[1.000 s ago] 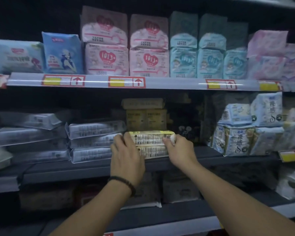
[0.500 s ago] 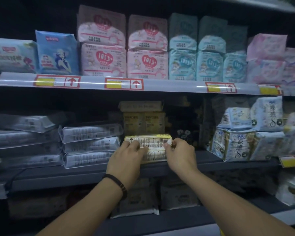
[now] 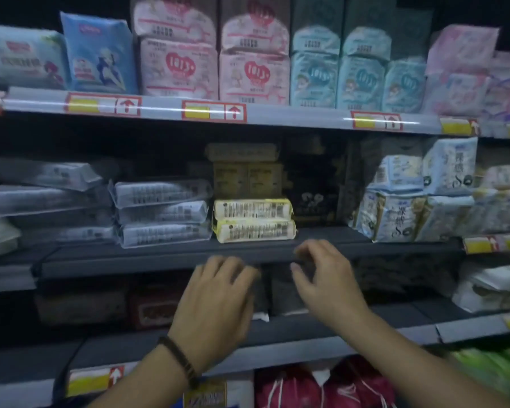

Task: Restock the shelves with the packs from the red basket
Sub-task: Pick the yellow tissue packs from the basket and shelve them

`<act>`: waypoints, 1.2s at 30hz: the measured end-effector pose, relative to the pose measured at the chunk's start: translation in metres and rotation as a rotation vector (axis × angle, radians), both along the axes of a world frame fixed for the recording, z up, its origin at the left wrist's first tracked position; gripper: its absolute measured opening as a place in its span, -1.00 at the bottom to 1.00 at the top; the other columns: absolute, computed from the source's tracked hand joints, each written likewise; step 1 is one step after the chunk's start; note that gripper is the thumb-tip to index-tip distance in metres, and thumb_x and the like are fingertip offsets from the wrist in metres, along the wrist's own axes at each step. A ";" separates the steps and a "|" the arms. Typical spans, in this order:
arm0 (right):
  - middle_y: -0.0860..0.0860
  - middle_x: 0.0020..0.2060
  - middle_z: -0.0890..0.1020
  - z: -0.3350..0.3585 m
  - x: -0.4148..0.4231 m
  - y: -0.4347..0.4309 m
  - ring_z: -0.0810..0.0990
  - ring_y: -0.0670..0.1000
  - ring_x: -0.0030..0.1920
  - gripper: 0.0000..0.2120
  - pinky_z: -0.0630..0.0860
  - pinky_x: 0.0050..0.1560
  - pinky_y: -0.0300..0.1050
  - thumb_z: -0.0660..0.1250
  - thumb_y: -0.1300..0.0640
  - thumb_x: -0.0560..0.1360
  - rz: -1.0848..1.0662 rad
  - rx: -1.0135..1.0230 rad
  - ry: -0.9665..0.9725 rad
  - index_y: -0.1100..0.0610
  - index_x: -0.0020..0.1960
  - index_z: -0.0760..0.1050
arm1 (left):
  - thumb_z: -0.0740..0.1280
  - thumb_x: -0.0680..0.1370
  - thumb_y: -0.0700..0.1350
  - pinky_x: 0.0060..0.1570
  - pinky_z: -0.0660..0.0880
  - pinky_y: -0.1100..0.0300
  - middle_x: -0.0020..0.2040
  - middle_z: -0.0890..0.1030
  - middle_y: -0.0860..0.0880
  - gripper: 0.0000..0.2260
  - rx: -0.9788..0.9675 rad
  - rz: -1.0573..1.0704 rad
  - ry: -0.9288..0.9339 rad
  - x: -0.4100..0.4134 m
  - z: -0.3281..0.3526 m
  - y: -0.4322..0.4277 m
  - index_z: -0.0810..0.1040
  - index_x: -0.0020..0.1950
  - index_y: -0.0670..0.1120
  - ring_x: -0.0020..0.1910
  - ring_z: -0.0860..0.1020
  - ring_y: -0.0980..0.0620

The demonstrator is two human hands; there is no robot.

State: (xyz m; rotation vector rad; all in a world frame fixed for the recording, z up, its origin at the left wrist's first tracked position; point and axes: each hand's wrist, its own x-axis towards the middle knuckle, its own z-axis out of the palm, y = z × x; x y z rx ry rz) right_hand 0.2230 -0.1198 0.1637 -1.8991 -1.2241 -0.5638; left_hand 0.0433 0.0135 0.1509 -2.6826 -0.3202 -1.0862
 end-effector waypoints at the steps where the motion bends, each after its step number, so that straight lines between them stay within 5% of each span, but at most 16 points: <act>1: -0.12 -0.07 0.52 -0.022 -0.005 -0.013 0.54 -0.07 -0.05 -0.96 0.54 -0.04 -0.09 0.38 0.07 0.60 0.057 -0.006 -0.048 0.00 0.02 0.53 | 0.35 0.52 0.05 -0.08 0.51 0.04 0.05 0.54 0.07 -0.81 -0.022 -0.045 0.057 -0.012 -0.023 -0.009 0.53 0.12 0.11 0.03 0.51 -0.07; 6: -0.11 -0.19 0.62 -0.171 -0.035 -0.077 0.60 -0.07 -0.17 -0.93 0.51 -0.12 -0.15 0.34 0.04 0.54 0.129 -0.211 0.048 0.02 -0.07 0.56 | 0.19 0.53 0.14 0.02 0.54 0.02 -0.04 0.60 0.10 -0.78 -0.394 0.023 0.565 -0.057 -0.163 -0.054 0.54 0.01 0.09 0.03 0.60 -0.01; 12: -0.02 -0.03 0.75 -0.302 -0.043 -0.112 0.71 0.04 0.03 -0.81 0.58 -0.01 -0.09 0.40 -0.08 0.53 -0.003 -1.016 0.434 -0.01 0.04 0.66 | 0.31 0.57 -0.03 0.12 0.53 0.19 0.14 0.72 0.10 -0.74 -0.737 -0.001 0.846 -0.063 -0.246 -0.073 0.64 0.22 0.19 0.15 0.64 0.07; 20: 0.15 0.38 0.58 -0.369 -0.059 -0.094 0.61 0.21 0.34 -0.25 0.59 0.29 0.03 0.53 -0.20 0.37 0.013 -1.191 0.535 0.07 0.47 0.43 | 0.31 0.65 -0.06 0.39 0.44 0.07 0.47 0.52 -0.16 -0.60 -0.590 0.129 1.392 -0.054 -0.280 -0.052 0.50 0.48 -0.10 0.44 0.49 -0.16; 22: 0.12 0.52 0.43 -0.388 -0.063 -0.088 0.51 0.22 0.44 -0.11 0.52 0.40 0.13 0.51 -0.22 0.41 0.001 -1.231 0.534 0.02 0.61 0.22 | 0.31 0.66 -0.06 0.40 0.42 0.09 0.49 0.50 -0.16 -0.58 -0.610 0.166 1.403 -0.054 -0.290 -0.048 0.47 0.51 -0.13 0.46 0.46 -0.15; 25: 0.09 0.55 0.36 -0.403 -0.070 -0.085 0.47 0.24 0.47 -0.27 0.50 0.41 0.20 0.38 -0.02 0.59 -0.020 -1.336 0.413 0.05 0.65 0.12 | 0.32 0.66 -0.08 0.36 0.38 0.14 0.49 0.49 -0.13 -0.58 -0.686 0.239 1.348 -0.060 -0.302 -0.038 0.45 0.52 -0.10 0.47 0.45 -0.12; 30: 0.17 0.38 0.58 -0.400 -0.069 -0.076 0.59 0.23 0.37 -0.64 0.55 0.32 0.08 0.24 0.18 0.69 -0.072 -1.426 0.222 0.14 0.47 0.46 | 0.35 0.62 -0.12 0.40 0.46 -0.04 0.53 0.26 -0.23 -0.40 -0.706 0.392 1.182 -0.078 -0.322 -0.034 0.22 0.62 -0.04 0.38 0.51 -0.25; 33: 0.16 0.32 0.61 -0.391 -0.065 -0.075 0.61 0.22 0.35 -0.64 0.56 0.29 0.05 0.22 0.24 0.66 -0.077 -1.441 0.160 0.10 0.42 0.54 | 0.41 0.59 -0.05 0.41 0.46 -0.07 0.58 0.07 -0.28 -0.22 -0.735 0.495 1.152 -0.079 -0.334 -0.026 0.03 0.67 -0.04 0.37 0.52 -0.28; 36: 0.12 0.28 0.65 -0.388 -0.066 -0.076 0.65 0.20 0.30 -0.62 0.58 0.20 0.02 0.23 0.27 0.63 -0.079 -1.437 0.139 0.05 0.40 0.56 | 0.45 0.54 0.15 0.50 0.36 -0.03 0.57 0.16 -0.27 -0.10 -0.775 0.554 1.199 -0.077 -0.347 -0.024 0.02 0.65 -0.21 0.52 0.35 -0.26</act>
